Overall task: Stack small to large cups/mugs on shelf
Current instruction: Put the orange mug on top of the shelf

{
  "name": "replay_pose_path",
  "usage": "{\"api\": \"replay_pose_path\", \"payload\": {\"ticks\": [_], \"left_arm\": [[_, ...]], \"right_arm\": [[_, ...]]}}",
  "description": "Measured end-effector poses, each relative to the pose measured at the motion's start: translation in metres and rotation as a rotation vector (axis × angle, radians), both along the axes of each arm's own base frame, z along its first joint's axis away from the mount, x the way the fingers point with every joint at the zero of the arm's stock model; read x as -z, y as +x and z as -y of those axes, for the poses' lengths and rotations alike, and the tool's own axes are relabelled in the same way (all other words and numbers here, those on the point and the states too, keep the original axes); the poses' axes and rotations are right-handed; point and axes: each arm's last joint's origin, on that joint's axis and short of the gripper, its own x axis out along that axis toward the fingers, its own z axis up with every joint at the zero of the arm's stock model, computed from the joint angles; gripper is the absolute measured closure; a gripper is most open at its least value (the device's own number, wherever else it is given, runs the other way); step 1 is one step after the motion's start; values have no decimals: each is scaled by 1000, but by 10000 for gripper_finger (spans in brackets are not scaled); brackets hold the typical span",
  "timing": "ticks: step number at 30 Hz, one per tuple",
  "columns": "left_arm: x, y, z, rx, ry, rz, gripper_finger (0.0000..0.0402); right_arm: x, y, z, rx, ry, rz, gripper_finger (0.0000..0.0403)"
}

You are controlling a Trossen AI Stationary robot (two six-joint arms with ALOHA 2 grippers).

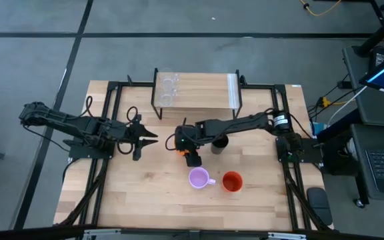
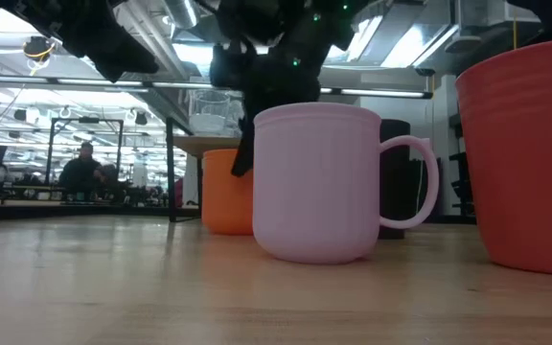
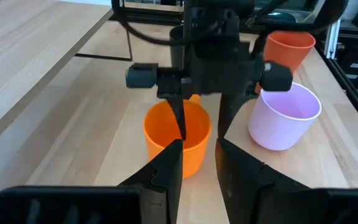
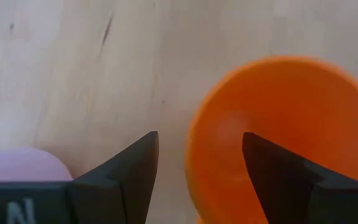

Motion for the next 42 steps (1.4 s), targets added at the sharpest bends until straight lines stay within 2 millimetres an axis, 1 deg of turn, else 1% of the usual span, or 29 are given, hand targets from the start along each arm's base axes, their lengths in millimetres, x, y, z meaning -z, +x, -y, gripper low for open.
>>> {"api": "replay_pose_path", "payload": {"ticks": [3,5,9,14,17,20,21,23,27,29,35,39,42], "left_arm": [[0,0,0,0,0,1,312],[0,0,0,0,0,0,312],[0,0,0,0,-1,0,312],[0,0,0,0,0,0,312],[0,0,0,-3,-7,1,312],[0,0,0,-3,-8,1,312],[0,0,0,-3,-8,1,312],[0,0,0,-3,-8,1,312],[0,0,0,-4,-9,1,312],[0,0,0,-4,-9,1,312],[0,0,0,-4,-11,6,312],[0,0,0,-4,-10,4,312],[0,0,0,-4,-10,4,312]], "right_arm": [[7,2,1,-5,-5,-14,169],[9,3,1,-7,-8,-12,173],[9,3,2,7,-41,-11,201],[8,2,3,24,-81,-8,263],[8,2,3,23,-81,-11,313],[8,2,3,22,-81,-14,372],[6,1,3,18,-85,-16,384],[0,2,3,16,-84,-21,387],[-26,2,3,-6,-86,-33,390],[-45,0,2,-28,-57,-38,390],[-105,-15,1,-70,-26,-119,390],[-145,-26,1,-90,-36,-101,390],[-174,-34,4,-91,-41,-48,390]]}}
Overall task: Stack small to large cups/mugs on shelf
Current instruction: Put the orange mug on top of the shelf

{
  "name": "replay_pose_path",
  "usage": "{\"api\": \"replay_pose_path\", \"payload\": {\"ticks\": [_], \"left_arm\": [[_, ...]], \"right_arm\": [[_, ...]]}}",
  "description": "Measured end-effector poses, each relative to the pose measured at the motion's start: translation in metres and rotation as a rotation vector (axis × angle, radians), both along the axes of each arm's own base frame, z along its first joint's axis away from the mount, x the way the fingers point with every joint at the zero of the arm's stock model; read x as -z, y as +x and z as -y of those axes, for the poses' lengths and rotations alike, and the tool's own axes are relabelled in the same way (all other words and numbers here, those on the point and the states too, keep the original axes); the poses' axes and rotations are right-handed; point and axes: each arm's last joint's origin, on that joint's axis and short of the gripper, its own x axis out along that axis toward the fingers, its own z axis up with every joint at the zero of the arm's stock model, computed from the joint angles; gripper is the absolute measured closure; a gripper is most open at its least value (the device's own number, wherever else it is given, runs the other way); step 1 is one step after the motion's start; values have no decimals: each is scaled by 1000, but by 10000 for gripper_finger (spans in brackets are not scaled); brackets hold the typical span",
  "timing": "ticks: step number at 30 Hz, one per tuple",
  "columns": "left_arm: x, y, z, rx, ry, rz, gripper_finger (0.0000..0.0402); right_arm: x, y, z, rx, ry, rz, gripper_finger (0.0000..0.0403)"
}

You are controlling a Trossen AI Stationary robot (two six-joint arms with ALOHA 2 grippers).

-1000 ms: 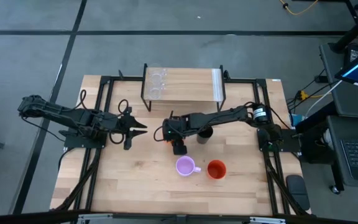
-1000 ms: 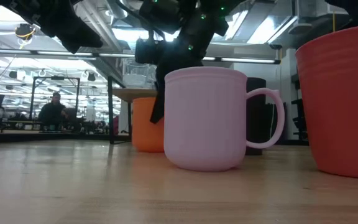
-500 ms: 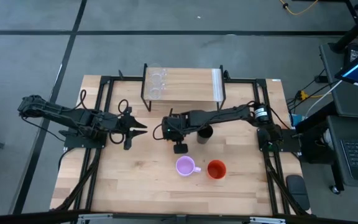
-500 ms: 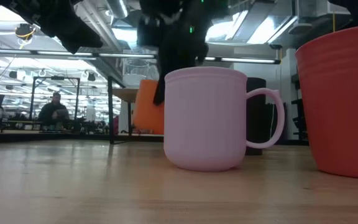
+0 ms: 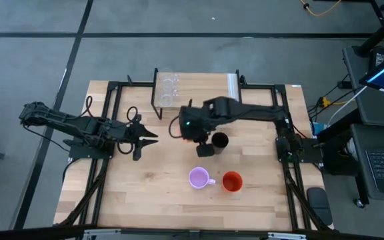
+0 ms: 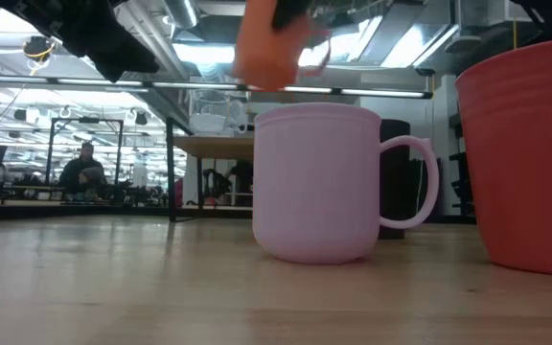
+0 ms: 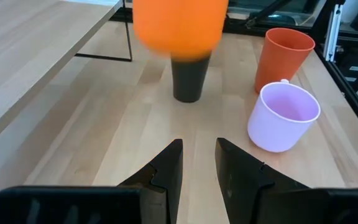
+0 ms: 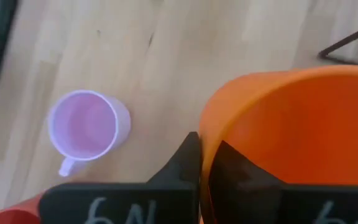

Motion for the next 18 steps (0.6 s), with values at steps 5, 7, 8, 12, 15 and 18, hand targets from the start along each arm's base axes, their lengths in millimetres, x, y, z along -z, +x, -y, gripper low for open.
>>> {"api": "replay_pose_path", "payload": {"ticks": [5,7,8,12,15,18], "left_arm": [[0,0,0,0,1,-1,312],[0,0,0,1,0,0,312],[0,0,0,1,0,-1,312],[0,0,0,-7,-23,1,312],[1,0,0,-16,-45,1,312],[0,0,0,-13,-48,2,312]], "right_arm": [[-26,-24,22,56,-48,73,390],[-30,-29,33,111,-84,72,390],[-32,-30,39,129,-103,83,390],[-42,-33,68,165,-146,130,390],[-40,-32,99,202,-176,151,390],[-32,-32,131,233,-175,144,391]]}}
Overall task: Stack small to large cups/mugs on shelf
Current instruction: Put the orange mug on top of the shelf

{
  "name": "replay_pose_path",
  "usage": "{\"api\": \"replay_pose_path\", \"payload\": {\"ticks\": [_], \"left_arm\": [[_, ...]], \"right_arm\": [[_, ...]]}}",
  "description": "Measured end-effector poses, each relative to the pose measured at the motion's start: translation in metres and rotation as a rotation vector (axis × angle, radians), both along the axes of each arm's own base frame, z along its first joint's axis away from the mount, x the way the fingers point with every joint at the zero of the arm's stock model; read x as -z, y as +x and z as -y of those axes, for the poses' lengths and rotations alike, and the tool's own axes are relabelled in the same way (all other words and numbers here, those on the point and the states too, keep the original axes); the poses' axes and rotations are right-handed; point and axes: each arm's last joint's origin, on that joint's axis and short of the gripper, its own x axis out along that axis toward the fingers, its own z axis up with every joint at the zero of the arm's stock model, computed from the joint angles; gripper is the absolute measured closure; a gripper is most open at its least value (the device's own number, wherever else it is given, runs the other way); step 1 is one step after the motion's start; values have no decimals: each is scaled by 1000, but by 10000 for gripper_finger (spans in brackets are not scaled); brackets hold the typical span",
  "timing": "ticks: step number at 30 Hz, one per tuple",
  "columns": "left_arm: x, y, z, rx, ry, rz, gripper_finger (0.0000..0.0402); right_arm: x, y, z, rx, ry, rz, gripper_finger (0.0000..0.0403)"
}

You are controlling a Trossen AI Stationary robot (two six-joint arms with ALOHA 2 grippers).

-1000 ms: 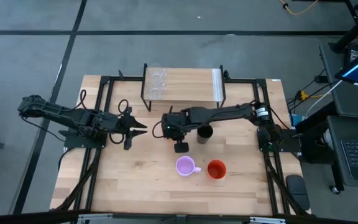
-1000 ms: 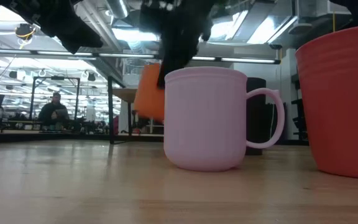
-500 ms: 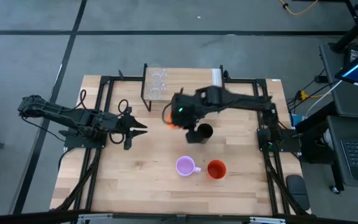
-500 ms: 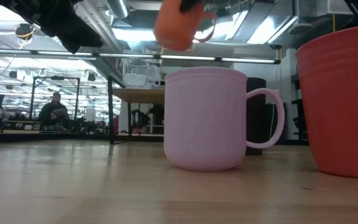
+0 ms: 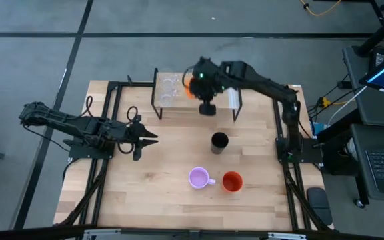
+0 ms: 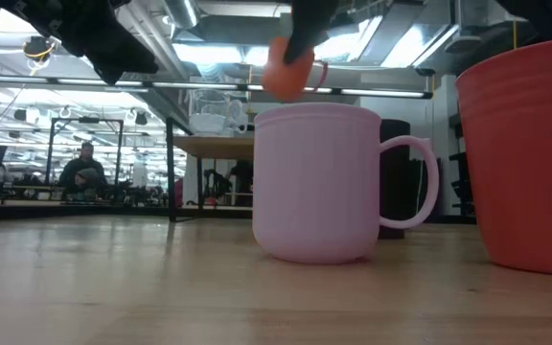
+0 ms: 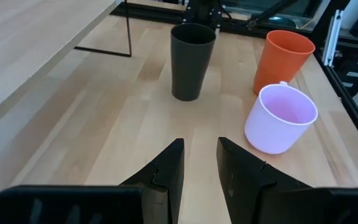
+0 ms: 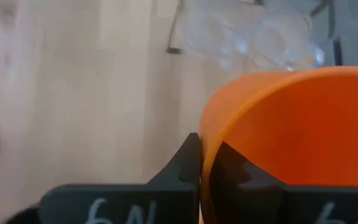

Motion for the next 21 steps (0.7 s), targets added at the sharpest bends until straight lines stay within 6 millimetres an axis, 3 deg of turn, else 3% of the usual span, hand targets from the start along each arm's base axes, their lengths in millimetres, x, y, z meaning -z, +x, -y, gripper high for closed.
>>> {"api": "replay_pose_path", "payload": {"ticks": [9,13,21], "left_arm": [[0,0,0,0,0,-1,312],[0,0,0,0,0,-1,312],[0,0,0,-1,-1,0,312]], "right_arm": [[24,-1,75,44,129,67,391],[36,3,88,36,142,57,391],[57,11,96,18,171,14,391]]}}
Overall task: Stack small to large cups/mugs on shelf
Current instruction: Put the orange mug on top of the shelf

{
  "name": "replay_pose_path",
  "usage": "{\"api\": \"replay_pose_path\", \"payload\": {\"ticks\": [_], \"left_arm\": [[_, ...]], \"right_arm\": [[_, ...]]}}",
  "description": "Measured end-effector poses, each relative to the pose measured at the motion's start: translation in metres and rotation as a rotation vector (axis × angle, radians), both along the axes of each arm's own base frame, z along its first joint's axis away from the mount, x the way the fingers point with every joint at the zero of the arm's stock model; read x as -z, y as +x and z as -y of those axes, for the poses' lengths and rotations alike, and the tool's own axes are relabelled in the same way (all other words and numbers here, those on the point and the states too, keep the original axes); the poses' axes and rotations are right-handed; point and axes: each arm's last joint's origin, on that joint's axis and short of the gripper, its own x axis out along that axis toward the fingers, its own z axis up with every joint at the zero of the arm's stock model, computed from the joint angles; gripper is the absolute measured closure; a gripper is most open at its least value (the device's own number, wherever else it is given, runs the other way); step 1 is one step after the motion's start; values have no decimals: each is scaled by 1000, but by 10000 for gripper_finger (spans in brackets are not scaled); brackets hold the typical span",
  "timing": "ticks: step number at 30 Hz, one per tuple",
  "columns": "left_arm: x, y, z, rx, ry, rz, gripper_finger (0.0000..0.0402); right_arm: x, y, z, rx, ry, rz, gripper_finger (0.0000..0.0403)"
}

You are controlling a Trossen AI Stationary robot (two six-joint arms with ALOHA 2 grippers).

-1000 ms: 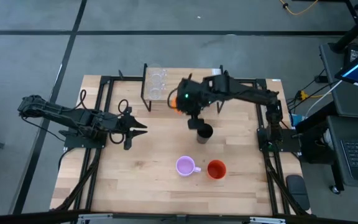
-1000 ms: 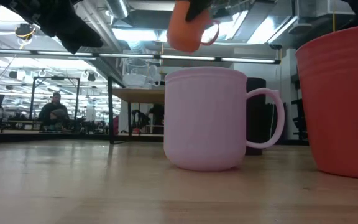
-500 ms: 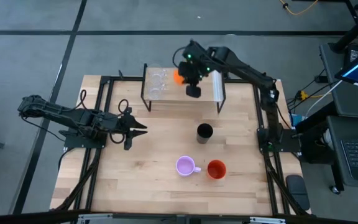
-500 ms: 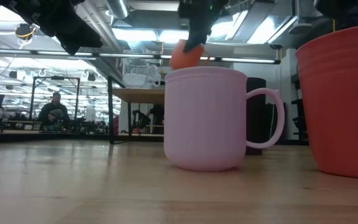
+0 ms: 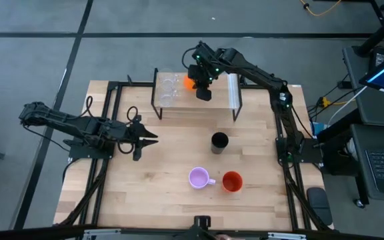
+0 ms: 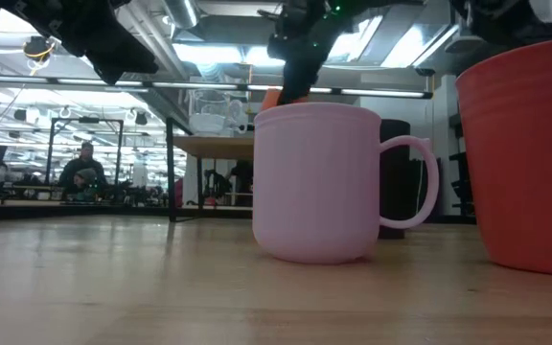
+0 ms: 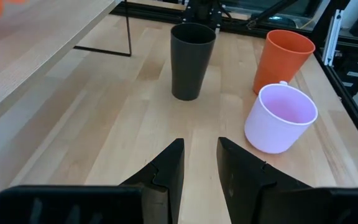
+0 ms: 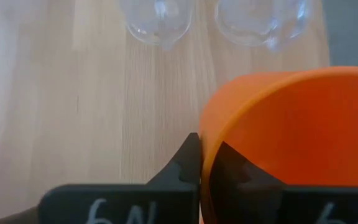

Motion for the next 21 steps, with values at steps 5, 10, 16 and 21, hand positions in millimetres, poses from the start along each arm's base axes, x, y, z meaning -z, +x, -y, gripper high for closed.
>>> {"api": "replay_pose_path", "payload": {"ticks": [5,10,16,21], "left_arm": [[0,0,0,0,-1,0,312],[0,0,0,-1,-2,0,312],[0,0,0,-1,-2,1,312],[0,0,0,-1,-2,0,312]], "right_arm": [[0,-1,0,-19,-11,-2,391],[1,-3,1,-42,-17,-24,391],[2,-4,1,-93,-46,-33,383],[2,-5,2,-100,-47,-41,378]]}}
